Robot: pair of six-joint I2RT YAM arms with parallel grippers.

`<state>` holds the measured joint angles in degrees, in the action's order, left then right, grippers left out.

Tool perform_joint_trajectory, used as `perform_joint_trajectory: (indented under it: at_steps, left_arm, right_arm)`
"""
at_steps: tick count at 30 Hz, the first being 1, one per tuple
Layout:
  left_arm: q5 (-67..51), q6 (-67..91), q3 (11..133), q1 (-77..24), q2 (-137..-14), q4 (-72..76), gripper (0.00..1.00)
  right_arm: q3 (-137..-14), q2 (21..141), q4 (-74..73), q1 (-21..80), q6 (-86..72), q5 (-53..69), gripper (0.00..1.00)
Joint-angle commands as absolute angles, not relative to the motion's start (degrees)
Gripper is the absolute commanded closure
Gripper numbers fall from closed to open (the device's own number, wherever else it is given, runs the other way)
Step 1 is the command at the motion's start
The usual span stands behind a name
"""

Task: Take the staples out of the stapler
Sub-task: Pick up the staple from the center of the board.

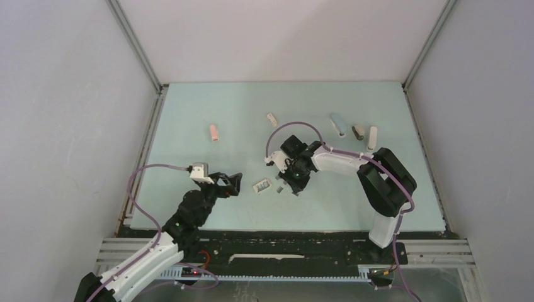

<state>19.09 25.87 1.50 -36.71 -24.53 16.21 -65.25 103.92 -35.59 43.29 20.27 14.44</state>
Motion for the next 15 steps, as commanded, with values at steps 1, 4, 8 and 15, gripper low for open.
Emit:
perform_joint_trajectory:
  at_steps: [1, 4, 8, 15]
  left_arm:
    - [19.06, 25.31, 0.35, -36.44, -23.55, 17.66, 0.02]
    - [18.67, 25.56, 0.35, -36.43, -23.01, 17.58, 0.03]
    - [16.90, 26.43, 0.35, -36.43, -22.06, 17.81, 0.02]
    - [9.96, 29.83, -3.25, -36.47, -19.36, 22.59, 0.02]
  right_arm:
    - [-67.15, 104.85, -36.27, 43.95, 20.56, 14.20, 0.90]
    - [-67.31, 104.79, -36.51, 43.86, 20.41, 14.83, 1.00]
    - [-67.73, 104.39, -37.11, 42.34, 19.66, 17.77, 1.00]
    - [-67.83, 101.20, -38.17, 36.94, 18.29, 28.26, 1.00]
